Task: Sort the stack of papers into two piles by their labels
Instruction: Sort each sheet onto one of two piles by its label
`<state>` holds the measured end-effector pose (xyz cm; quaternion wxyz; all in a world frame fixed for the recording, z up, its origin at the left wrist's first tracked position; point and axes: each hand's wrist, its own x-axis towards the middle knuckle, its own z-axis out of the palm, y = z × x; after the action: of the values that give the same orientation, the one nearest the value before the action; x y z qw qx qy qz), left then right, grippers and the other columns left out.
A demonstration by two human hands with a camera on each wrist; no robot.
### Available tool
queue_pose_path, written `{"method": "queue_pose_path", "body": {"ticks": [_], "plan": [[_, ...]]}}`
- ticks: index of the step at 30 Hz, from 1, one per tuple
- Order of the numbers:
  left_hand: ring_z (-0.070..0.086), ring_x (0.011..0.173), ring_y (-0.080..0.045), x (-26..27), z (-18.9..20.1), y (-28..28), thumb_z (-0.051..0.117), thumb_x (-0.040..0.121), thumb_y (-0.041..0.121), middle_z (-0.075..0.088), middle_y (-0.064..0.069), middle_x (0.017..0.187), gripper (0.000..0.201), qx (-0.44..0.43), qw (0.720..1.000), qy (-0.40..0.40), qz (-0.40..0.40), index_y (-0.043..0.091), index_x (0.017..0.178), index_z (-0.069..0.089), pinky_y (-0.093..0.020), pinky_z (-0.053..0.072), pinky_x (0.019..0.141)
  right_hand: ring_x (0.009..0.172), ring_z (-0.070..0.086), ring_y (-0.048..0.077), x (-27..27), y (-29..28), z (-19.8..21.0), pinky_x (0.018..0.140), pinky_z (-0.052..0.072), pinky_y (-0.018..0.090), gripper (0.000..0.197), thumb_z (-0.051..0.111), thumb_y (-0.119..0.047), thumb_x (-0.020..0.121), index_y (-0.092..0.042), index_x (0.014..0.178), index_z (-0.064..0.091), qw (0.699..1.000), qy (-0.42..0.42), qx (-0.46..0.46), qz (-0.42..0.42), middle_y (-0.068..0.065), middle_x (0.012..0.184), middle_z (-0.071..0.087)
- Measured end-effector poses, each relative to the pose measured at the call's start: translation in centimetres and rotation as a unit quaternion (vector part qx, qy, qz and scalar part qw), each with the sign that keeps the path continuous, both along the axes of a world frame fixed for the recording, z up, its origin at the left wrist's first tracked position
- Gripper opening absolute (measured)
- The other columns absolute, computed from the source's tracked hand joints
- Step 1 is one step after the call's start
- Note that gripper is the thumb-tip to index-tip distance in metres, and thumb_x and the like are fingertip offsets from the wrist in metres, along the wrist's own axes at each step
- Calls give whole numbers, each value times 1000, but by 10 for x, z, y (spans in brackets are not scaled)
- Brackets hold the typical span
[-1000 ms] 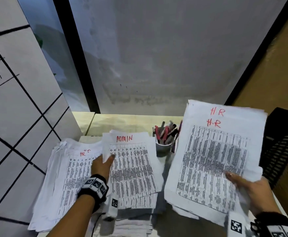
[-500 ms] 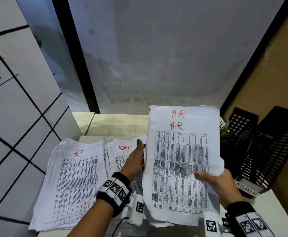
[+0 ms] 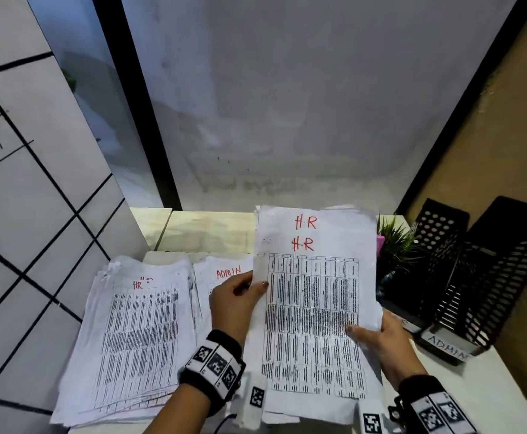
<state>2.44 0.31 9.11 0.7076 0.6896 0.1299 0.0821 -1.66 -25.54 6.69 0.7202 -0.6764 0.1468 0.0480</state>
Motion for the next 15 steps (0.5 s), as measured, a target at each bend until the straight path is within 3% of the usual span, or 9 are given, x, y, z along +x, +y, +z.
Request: {"method": "queue_pose_path", "body": {"ticks": [1, 5, 7, 10, 12, 14, 15], "plan": [[70, 77, -4, -1, 1, 1, 77, 75, 4, 73, 11, 81, 29, 1, 1000, -13, 5, 23, 96, 71, -14, 53, 67, 73, 69, 23, 0, 1, 2, 68, 54, 34, 46, 86, -10, 62, -2, 102, 64, 1000, 4, 15, 3, 13, 85, 75], [69, 82, -2, -9, 5, 4, 74, 80, 10, 75, 11, 86, 24, 11, 998, -61, 10, 20, 102, 73, -13, 52, 71, 81, 72, 25, 0, 4, 5, 76, 59, 38, 51, 85, -7, 64, -4, 109, 63, 999, 3, 42, 12, 11, 92, 76], [69, 91, -3, -16, 4, 6, 70, 83, 7, 74, 13, 95, 26, 50, 994, -98, 5, 18, 107, 73, -19, 55, 80, 83, 73, 27, 1, 7, 6, 75, 59, 38, 59, 85, -9, 59, -3, 112, 62, 999, 3, 40, 14, 13, 95, 76], [63, 111, -8, -30, 2, 6, 65, 81, -12, 68, 9, 117, 42, 56, 984, -168, -16, 20, 106, 73, -22, 50, 95, 80, 72, 30, 1, 8, 5, 68, 58, 38, 60, 81, -15, 60, 1, 114, 61, 998, -4, 64, 7, 18, 94, 74], [54, 123, -5, -41, 4, 3, 61, 80, -18, 59, 5, 131, 49, 29, 982, -183, -37, 22, 105, 72, -17, 46, 98, 80, 72, 32, 0, 9, 4, 66, 58, 38, 81, 94, -33, 43, -1, 110, 63, 997, -15, 70, 10, 20, 95, 74], [50, 126, -3, -49, 6, 1, 61, 85, -5, 58, 8, 133, 34, 12, 985, -162, -56, 23, 98, 76, -16, 45, 98, 82, 72, 34, -1, 9, 4, 67, 59, 39, 97, 96, -44, 27, -3, 108, 64, 998, -15, 67, 17, 20, 96, 74], [51, 126, -4, -52, 11, 1, 60, 86, 12, 60, 9, 130, 20, 14, 986, -145, -80, 19, 91, 77, -17, 44, 98, 81, 71, 35, -1, 8, 4, 67, 59, 40, 95, 96, -43, 29, -2, 108, 64, 998, -13, 65, 17, 21, 95, 74]]}}
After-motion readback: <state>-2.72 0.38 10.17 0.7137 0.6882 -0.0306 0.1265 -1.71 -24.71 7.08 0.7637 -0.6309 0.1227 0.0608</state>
